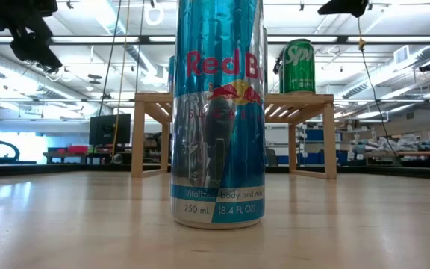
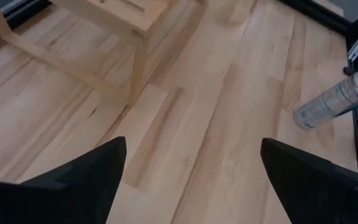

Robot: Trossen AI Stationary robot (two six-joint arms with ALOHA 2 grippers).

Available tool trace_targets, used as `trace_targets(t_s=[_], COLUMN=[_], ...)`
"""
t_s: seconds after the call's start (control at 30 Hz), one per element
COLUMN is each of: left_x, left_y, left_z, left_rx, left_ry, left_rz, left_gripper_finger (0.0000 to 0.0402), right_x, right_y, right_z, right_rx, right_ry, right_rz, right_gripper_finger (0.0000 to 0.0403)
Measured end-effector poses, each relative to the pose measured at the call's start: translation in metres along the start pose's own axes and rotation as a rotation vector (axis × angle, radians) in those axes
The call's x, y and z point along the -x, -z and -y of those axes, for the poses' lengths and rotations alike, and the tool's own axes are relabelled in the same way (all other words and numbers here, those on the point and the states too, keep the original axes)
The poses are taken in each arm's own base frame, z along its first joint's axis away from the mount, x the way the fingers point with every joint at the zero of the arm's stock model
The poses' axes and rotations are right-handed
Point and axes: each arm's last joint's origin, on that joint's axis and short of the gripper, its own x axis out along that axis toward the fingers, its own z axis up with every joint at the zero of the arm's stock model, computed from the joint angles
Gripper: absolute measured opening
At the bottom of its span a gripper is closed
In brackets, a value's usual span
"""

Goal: Place canned beverage on shelf
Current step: Put the blue soda can on the shelf aligned with the other blue soda can

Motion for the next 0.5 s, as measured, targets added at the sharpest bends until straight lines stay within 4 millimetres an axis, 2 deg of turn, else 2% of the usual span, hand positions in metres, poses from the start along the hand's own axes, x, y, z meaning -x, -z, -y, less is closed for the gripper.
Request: trace_targets(t_s=[0.13,0.3,0.5], left_x=[-0.007,-0.021,-0.038], left_y=[0.005,0.012,0.006], left_z=[-0.002,-0.005,0.000], left_rx=[0.001,0.021,0.043], left_ry=[-0.007,-0.010,0.189], left_rz=[-0.028,-0.056,0.041], left_gripper_finger=[0.0373,0.0373,0.0373], right_x=[-0.003,-0.017,-0.033], right_y=[0.014,0.035,0.048], right_z=[-0.018,-0.039,-0.063], right_rx=[-0.016,0.007,0.024], right_ry=[-0.092,-0.107,-0.110], right_rz=[-0.108,-0.165,-0.182], right_gripper_finger=[0.0390,0.0390,0.0390])
